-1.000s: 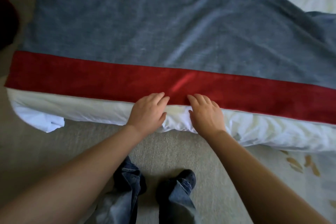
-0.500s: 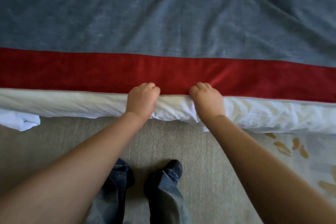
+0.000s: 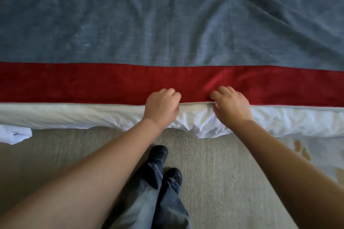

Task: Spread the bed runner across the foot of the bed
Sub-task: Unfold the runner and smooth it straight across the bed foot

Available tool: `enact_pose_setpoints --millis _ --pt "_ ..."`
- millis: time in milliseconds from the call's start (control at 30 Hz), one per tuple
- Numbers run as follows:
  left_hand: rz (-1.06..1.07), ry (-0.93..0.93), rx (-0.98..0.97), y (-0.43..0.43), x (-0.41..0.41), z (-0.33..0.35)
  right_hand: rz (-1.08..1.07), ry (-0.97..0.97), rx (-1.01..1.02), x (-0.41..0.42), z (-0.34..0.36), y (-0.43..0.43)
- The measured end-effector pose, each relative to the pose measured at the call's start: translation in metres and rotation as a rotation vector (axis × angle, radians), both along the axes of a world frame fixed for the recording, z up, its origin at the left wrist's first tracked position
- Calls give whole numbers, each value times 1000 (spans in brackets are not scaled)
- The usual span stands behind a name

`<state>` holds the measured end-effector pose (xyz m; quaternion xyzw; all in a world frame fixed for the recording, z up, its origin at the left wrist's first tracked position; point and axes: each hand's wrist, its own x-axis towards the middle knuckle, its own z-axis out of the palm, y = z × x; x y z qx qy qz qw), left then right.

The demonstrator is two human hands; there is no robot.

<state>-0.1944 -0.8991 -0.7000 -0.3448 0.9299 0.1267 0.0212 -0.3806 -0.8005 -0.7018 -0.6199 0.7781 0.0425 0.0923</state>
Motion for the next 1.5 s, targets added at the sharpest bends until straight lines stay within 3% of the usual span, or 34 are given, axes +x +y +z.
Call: enact_pose_setpoints --millis 233,567,833,1200,1500 --pt "-125 4 65 14 -69 -5 -105 87 110 -58 7 25" --pt "-355 -103 67 10 -85 -1 -145 -26 158 -65 14 42" --pt "-381 -5 89 46 -153 1 -299 60 189 -131 11 82" --pt "-299 -31 106 111 -258 -5 -101 212 275 -245 7 132" --pt "-269 -191 99 139 -285 -7 48 38 294 -269 -8 164"
